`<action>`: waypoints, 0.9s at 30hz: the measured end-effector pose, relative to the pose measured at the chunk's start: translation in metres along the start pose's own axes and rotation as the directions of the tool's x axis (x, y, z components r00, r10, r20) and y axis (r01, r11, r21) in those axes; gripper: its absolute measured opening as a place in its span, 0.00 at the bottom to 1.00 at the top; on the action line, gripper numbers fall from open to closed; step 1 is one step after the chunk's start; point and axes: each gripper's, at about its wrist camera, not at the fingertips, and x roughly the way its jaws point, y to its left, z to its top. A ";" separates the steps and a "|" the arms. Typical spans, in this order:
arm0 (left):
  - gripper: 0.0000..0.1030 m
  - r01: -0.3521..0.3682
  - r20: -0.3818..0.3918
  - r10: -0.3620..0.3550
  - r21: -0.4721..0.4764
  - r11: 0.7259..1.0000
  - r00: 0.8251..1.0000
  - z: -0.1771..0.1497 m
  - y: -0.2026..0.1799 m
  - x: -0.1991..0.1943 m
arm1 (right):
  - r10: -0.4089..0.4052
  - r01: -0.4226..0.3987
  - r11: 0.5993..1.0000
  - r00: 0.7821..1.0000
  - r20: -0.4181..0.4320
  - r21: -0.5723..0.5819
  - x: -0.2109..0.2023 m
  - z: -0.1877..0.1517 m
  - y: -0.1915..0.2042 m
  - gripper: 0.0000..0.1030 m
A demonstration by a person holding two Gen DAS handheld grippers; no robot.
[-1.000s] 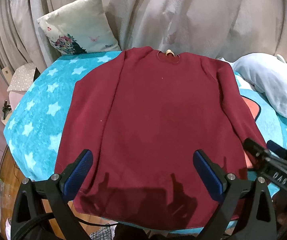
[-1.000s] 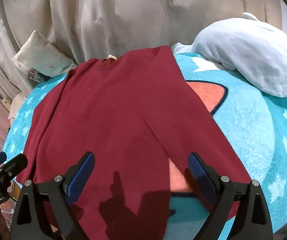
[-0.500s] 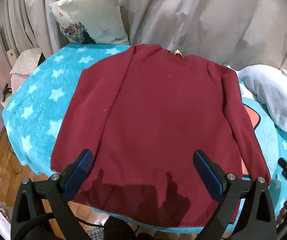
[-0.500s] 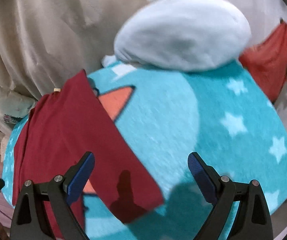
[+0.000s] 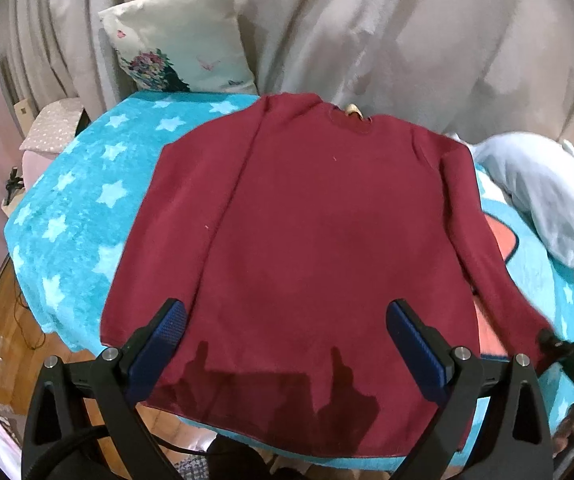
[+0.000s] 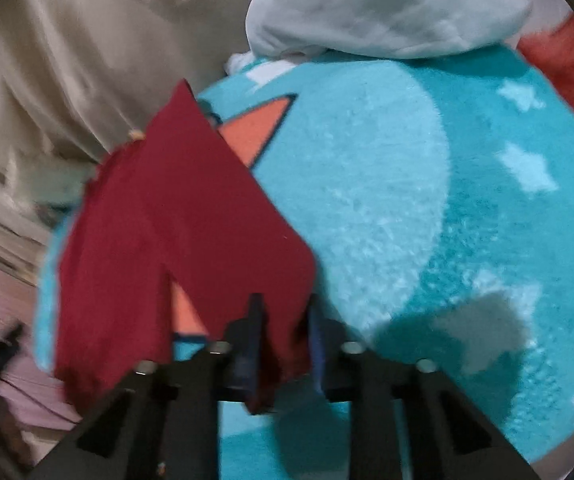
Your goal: Fold small clothes
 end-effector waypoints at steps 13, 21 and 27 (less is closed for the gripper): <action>0.97 -0.038 0.040 0.048 -0.213 0.976 0.998 0.027 0.080 -0.012 | -0.130 0.107 0.991 0.934 0.332 0.086 -0.114 0.122 -0.027 0.12; 0.97 -0.030 0.067 0.043 -0.190 0.981 0.997 0.058 0.115 0.002 | 0.062 -0.044 0.995 0.974 0.220 -0.084 -0.056 0.143 0.098 0.12; 0.97 -0.009 0.052 0.016 -0.138 0.990 0.999 0.081 0.145 0.022 | 0.203 -0.187 0.944 0.979 0.033 -0.270 0.040 0.138 0.243 0.03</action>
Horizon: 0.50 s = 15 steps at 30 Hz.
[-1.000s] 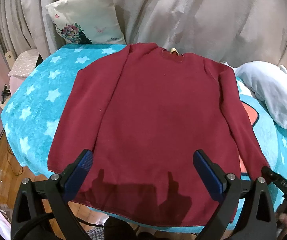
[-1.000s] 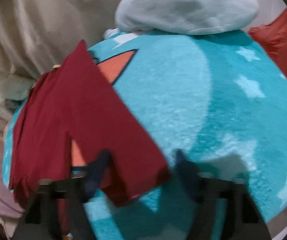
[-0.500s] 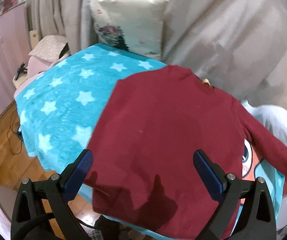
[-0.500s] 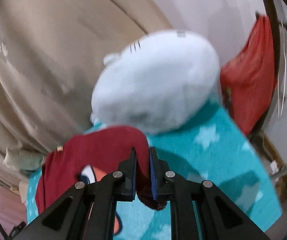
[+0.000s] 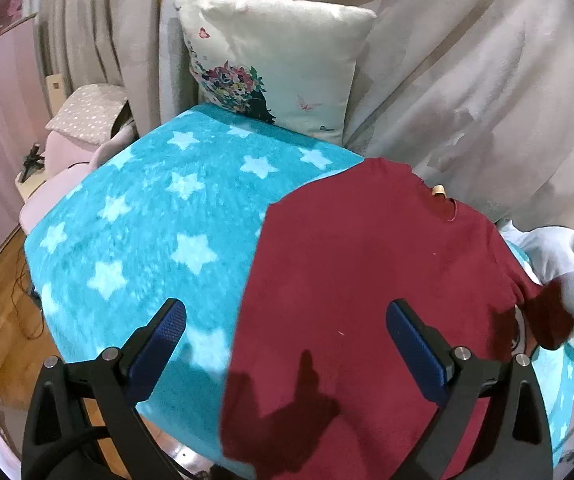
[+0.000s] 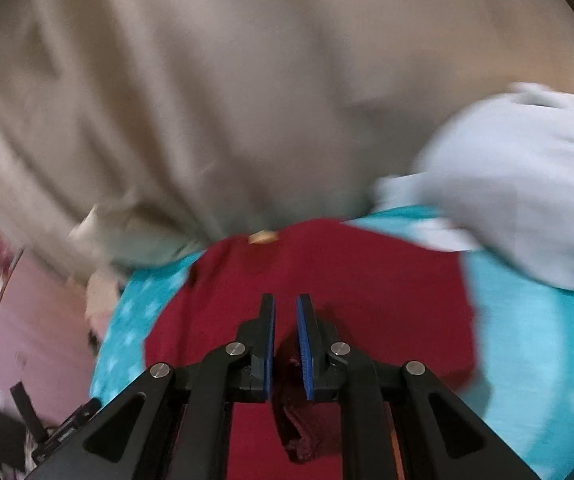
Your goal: Fold small clothes
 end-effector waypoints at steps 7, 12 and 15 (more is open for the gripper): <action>0.97 -0.008 -0.036 0.009 0.027 1.000 0.999 0.017 0.044 0.026 | 0.040 -0.061 0.988 0.989 -0.145 -0.142 0.142 0.003 0.098 0.02; 0.97 -0.010 -0.051 0.010 0.003 1.000 0.999 0.024 0.076 0.039 | -0.033 0.020 0.995 0.989 -0.144 -0.094 0.151 0.009 0.079 0.10; 0.97 -0.004 -0.081 0.001 -0.038 0.999 0.997 0.029 0.091 0.053 | -0.181 0.179 0.983 0.978 -0.107 -0.033 0.124 0.009 0.030 0.56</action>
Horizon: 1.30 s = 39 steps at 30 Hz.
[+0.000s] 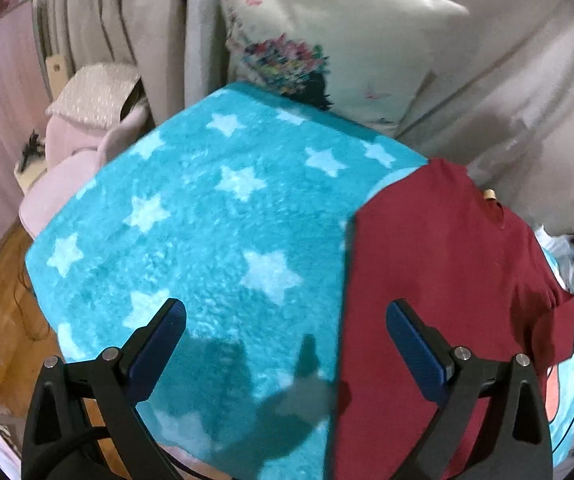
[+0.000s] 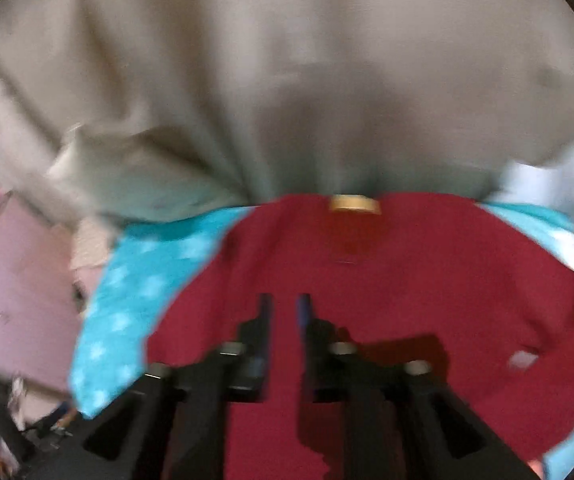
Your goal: Fold small clothes
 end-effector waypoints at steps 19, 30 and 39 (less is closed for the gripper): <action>0.97 0.119 -0.089 -0.105 0.167 0.979 0.990 0.011 -0.067 0.033 | -0.219 0.197 0.972 0.958 -0.185 -0.129 0.035 -0.114 -0.044 0.20; 0.97 0.088 -0.077 -0.082 0.080 0.993 0.994 0.018 -0.028 0.032 | 0.028 -0.026 0.999 0.996 -0.082 0.026 0.016 -0.041 -0.002 0.04; 0.97 0.049 -0.093 -0.047 0.013 0.999 0.995 0.014 0.008 0.035 | 0.086 -0.104 0.987 0.986 -0.142 -0.122 0.115 -0.009 0.097 0.07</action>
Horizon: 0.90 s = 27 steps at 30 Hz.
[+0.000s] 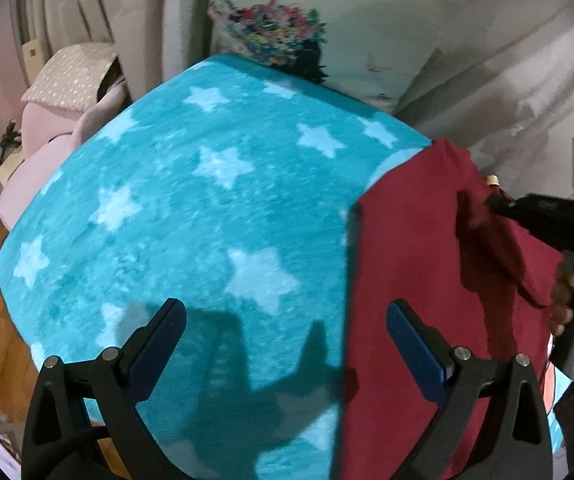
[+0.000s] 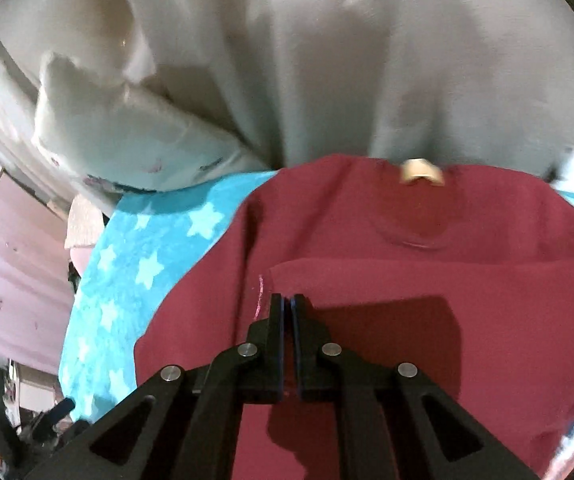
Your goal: Fold small clothes
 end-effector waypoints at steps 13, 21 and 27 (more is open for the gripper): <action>0.97 -0.050 0.033 0.055 -0.116 0.992 0.998 0.002 0.033 -0.006 | 0.154 -0.166 0.985 0.966 -0.210 -0.043 -0.029 -0.111 0.040 0.45; 0.97 -0.070 0.030 0.075 -0.152 0.986 0.997 -0.020 0.021 -0.019 | 0.256 -0.283 0.958 0.908 -0.331 -0.034 -0.034 -0.175 0.047 0.45; 0.97 -0.123 0.060 0.136 -0.180 0.976 0.989 -0.051 0.011 -0.041 | 0.284 -0.345 0.932 0.882 -0.375 -0.106 -0.036 -0.204 0.056 0.45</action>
